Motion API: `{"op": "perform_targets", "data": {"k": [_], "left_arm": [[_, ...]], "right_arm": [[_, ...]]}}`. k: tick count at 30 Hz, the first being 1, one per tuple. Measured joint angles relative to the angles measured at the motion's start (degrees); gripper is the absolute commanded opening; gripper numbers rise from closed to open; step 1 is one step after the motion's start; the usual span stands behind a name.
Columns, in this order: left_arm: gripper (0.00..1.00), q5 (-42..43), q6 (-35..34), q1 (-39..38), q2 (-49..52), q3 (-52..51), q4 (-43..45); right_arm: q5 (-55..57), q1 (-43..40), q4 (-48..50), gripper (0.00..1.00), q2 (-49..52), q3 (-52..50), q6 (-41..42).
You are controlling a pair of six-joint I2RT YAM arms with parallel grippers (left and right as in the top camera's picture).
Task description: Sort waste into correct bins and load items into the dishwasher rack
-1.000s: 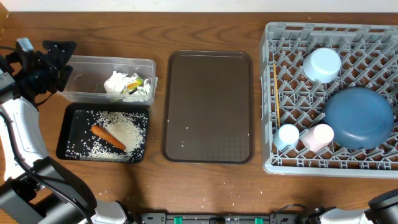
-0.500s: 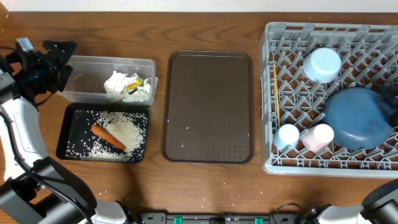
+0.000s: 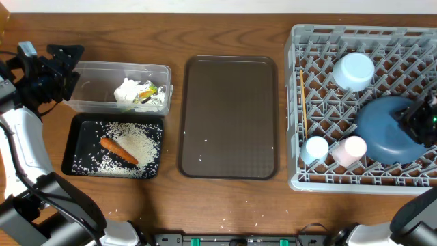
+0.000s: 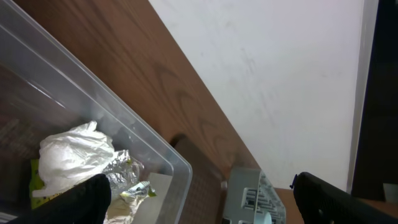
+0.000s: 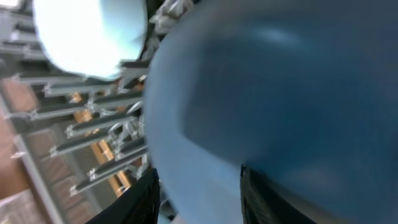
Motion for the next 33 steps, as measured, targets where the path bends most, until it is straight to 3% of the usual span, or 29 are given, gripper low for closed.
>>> {"op": "perform_targets", "data": {"k": [8, 18, 23, 33], "left_arm": [[0.96, 0.0, 0.0, 0.0, 0.0, 0.0, 0.0], [0.96, 0.0, 0.0, 0.0, 0.0, 0.0, 0.0], [0.96, 0.0, 0.0, 0.0, 0.0, 0.0, 0.0], [0.96, 0.0, 0.0, 0.0, 0.0, 0.0, 0.02]], "right_arm": [[4.63, -0.13, 0.7, 0.46, -0.42, 2.67, 2.38], [1.57, 2.51, -14.91, 0.48, 0.02, 21.51, -2.95], [4.44, 11.58, -18.88, 0.5, 0.0, 26.67, -7.85], [15.89, 30.08, -19.04, 0.59, 0.02, 26.97, -15.63]]}}
